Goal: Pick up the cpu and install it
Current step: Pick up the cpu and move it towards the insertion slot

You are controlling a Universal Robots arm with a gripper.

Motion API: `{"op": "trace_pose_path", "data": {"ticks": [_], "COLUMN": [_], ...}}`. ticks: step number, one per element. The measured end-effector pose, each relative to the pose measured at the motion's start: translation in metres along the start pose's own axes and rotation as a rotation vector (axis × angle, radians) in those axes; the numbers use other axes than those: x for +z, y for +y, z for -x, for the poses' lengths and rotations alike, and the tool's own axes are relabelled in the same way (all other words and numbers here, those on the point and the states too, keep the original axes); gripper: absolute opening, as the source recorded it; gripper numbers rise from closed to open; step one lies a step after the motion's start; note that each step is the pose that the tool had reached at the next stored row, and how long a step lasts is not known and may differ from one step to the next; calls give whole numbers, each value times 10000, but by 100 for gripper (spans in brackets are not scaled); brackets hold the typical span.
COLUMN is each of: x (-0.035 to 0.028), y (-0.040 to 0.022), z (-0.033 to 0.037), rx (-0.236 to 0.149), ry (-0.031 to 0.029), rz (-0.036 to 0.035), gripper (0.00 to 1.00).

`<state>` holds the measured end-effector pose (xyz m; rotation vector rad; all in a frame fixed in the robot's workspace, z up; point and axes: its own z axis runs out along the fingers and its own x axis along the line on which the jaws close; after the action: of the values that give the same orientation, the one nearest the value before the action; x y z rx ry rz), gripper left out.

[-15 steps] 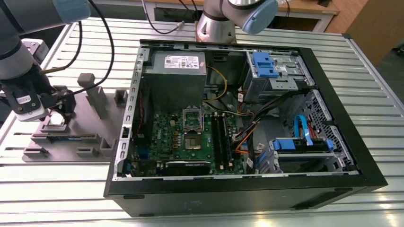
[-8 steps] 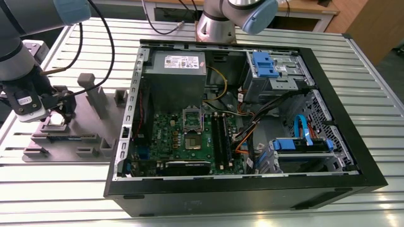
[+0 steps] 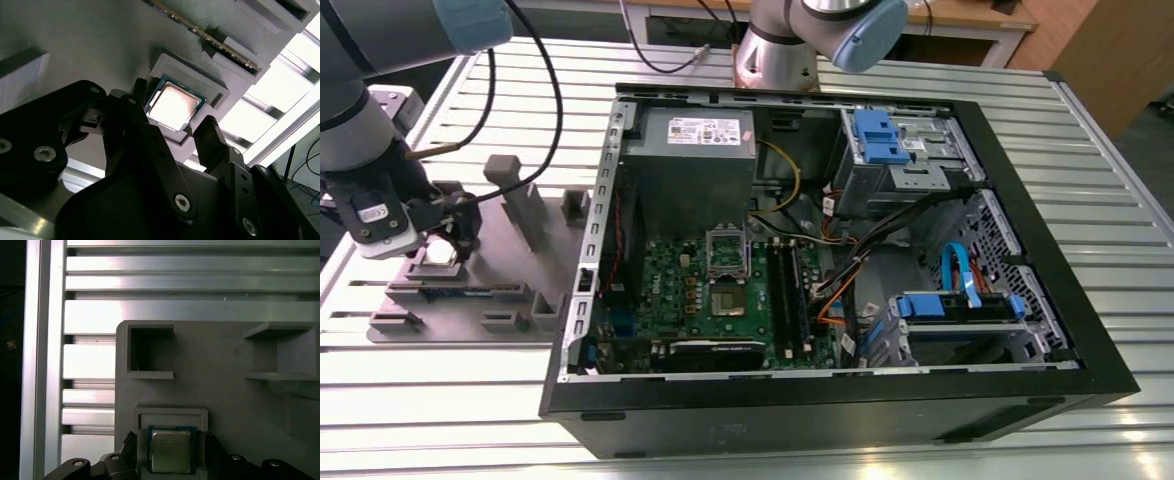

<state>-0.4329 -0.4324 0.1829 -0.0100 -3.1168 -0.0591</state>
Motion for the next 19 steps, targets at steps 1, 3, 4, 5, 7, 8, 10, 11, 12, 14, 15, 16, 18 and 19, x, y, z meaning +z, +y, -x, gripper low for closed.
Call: {"op": "trace_pose_path", "data": {"ticks": [1,3,4,5,7,8,10,11,12,14,15,16,18,19], "x": [1,1,1,1,1,1,2,3,3,3,4,4,3,3], "y": [0,0,0,0,0,0,0,1,0,0,0,0,0,0], "z": [0,-1,-2,-2,-2,-1,-1,-1,0,2,3,4,4,4], "rx": [1,4,5,5,6,3,-20,-45,-76,-192,-261,-335,-407,-407], "ry": [20,56,66,66,66,66,66,66,66,68,70,72,76,77], "rz": [-25,-64,-72,-72,-73,-73,-64,-58,-48,-26,-22,-20,-21,-21], "gripper": [65,65,65,65,65,65,65,65,65,65,65,65,65,65]}}
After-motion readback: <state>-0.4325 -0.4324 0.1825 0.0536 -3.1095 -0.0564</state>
